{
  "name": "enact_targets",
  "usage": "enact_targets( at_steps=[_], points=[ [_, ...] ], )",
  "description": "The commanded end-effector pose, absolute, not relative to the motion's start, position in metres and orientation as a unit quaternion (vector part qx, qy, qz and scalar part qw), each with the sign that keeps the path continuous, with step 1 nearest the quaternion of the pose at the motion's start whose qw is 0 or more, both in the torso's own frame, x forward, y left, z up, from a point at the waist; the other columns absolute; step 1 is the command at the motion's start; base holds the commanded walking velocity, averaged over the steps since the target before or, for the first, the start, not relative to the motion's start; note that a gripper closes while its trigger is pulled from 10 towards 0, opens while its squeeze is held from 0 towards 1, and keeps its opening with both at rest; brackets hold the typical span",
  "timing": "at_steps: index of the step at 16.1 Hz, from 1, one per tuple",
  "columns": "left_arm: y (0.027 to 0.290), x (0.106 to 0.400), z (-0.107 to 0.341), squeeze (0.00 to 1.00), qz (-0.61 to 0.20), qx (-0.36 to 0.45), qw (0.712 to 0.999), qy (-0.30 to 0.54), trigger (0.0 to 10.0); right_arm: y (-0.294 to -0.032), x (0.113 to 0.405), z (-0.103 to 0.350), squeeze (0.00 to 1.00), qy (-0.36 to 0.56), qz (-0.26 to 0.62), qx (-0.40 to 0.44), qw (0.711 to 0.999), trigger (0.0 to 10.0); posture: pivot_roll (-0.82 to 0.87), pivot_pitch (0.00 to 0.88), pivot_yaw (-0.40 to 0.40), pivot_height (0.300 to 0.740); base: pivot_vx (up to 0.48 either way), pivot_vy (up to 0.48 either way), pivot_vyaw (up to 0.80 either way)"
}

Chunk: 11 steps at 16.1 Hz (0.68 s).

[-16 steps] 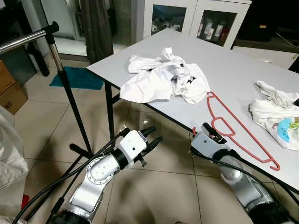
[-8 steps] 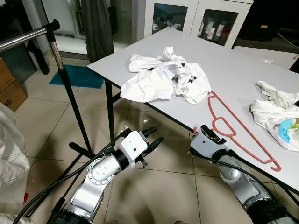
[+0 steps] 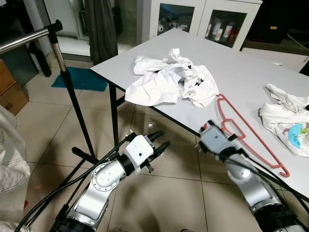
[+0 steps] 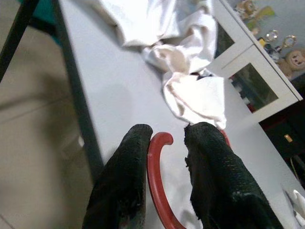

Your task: Hang hanger

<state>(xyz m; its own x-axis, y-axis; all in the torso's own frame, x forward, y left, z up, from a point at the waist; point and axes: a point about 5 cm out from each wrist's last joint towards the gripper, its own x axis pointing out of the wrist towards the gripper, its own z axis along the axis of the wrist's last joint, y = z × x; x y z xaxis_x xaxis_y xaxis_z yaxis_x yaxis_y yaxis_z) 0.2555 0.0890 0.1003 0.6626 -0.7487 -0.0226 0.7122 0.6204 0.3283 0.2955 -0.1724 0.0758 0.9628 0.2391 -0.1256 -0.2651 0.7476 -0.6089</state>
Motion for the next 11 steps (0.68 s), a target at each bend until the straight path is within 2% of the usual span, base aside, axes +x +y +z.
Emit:
enact_targets(
  at_steps=[1,5,6,7,8,11],
  points=[
    [0.0873,0.2583,0.1031,0.00,-0.405,0.151,0.900,-0.064,10.0,-0.1781,0.2969,0.0790,0.00,0.024,0.123,-0.308,0.943,10.0,0.02,0.013,-0.066,0.723,0.000,0.000,0.00],
    [0.0895,0.2605,0.1038,0.00,-0.402,0.151,0.901,-0.064,10.0,-0.1807,0.2940,0.0783,0.00,0.028,0.124,-0.290,0.949,10.0,0.02,0.008,-0.060,0.723,0.000,0.000,0.00],
    [0.0896,0.2608,0.1040,0.00,-0.403,0.151,0.901,-0.064,10.0,-0.1801,0.2939,0.0785,0.00,0.028,0.125,-0.288,0.949,8.4,0.02,0.008,-0.057,0.723,0.000,0.000,0.00],
    [0.0893,0.2614,0.1047,0.00,-0.403,0.151,0.900,-0.065,10.0,-0.1793,0.2936,0.0790,0.00,0.024,0.128,-0.286,0.949,0.7,0.02,0.008,-0.056,0.723,0.000,0.000,0.00],
    [0.0893,0.2620,0.1052,0.00,-0.403,0.151,0.900,-0.066,10.0,-0.1790,0.2936,0.0793,0.00,0.023,0.130,-0.284,0.950,0.0,0.02,0.008,-0.056,0.723,0.000,0.000,0.00],
    [0.0895,0.2625,0.1058,0.00,-0.402,0.151,0.901,-0.068,10.0,-0.1799,0.2932,0.0804,0.00,0.020,0.128,-0.279,0.952,0.0,0.02,0.006,-0.055,0.723,0.000,0.000,0.00]
  ],
)
